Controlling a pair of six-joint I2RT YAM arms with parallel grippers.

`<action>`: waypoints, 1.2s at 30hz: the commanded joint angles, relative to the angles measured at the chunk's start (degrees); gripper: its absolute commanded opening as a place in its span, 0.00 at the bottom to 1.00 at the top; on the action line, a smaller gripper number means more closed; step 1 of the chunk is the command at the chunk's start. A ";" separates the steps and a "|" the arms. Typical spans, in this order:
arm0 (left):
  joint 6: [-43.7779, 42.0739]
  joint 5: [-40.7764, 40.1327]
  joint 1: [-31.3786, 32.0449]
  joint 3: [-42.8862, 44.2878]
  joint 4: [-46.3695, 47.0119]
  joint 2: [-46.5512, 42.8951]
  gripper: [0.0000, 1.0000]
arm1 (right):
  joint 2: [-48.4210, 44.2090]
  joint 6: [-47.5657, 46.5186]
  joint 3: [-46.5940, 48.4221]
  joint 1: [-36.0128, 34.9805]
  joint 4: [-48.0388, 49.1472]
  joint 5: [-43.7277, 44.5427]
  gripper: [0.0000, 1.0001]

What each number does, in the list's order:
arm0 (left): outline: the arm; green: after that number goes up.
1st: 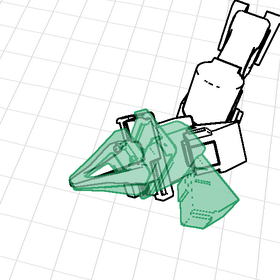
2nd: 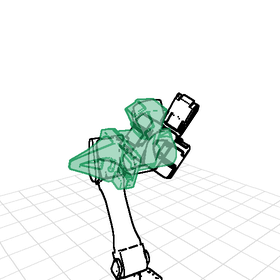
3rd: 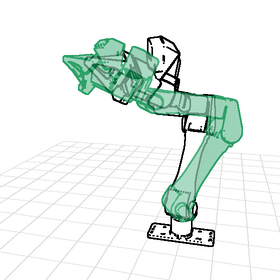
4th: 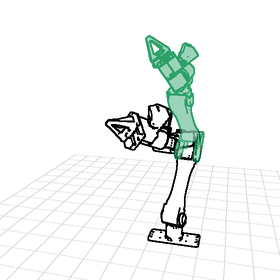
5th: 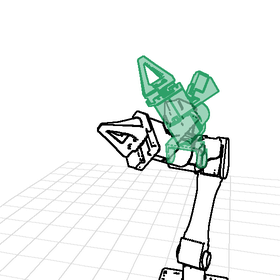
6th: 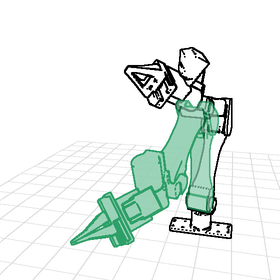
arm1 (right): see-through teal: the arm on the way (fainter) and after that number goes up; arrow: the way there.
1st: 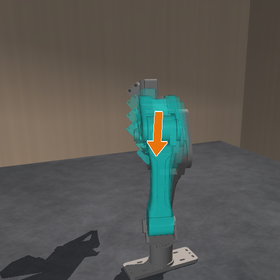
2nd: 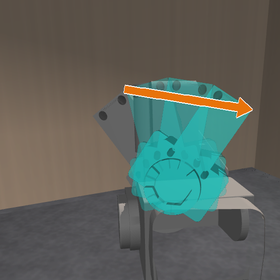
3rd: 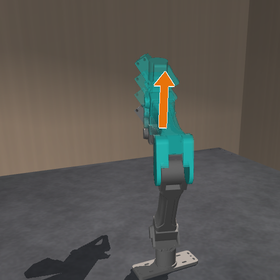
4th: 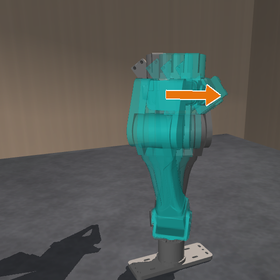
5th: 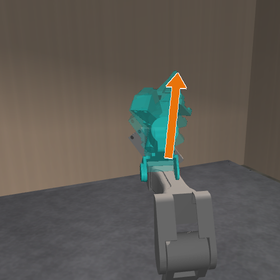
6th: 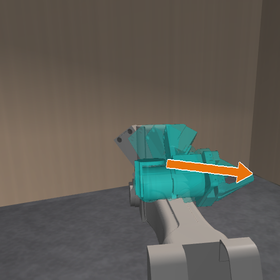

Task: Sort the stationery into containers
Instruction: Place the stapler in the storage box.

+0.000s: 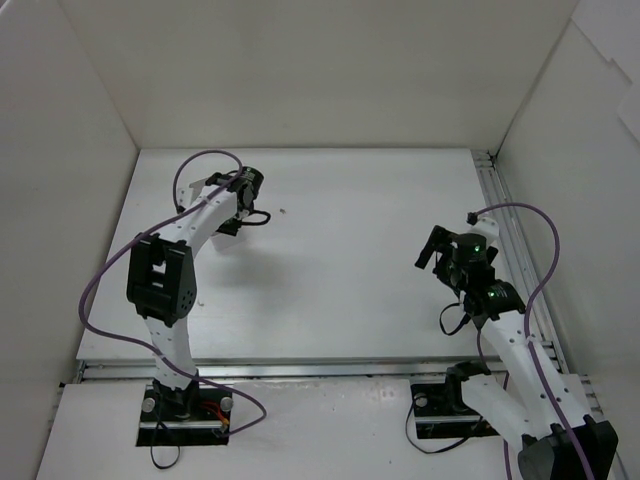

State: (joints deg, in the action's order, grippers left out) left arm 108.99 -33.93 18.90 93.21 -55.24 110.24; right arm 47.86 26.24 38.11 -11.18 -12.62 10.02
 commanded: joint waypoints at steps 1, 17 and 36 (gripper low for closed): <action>6.05 -4.21 -0.35 2.33 -3.64 -1.07 0.11 | 0.40 -1.01 0.92 0.46 2.87 -0.44 0.98; 12.04 -5.97 -0.35 5.05 -6.20 2.44 0.12 | 0.66 -1.54 0.74 0.46 3.48 -1.14 0.98; 15.11 -4.91 -0.35 3.47 -2.76 -0.11 0.20 | 2.77 -2.16 1.36 0.46 4.01 -2.81 0.98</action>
State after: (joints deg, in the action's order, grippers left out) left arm 113.40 -37.47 18.79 95.72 -59.00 114.50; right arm 49.95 25.04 38.11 -11.18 -11.35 7.90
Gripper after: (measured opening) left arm 0.314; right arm 0.979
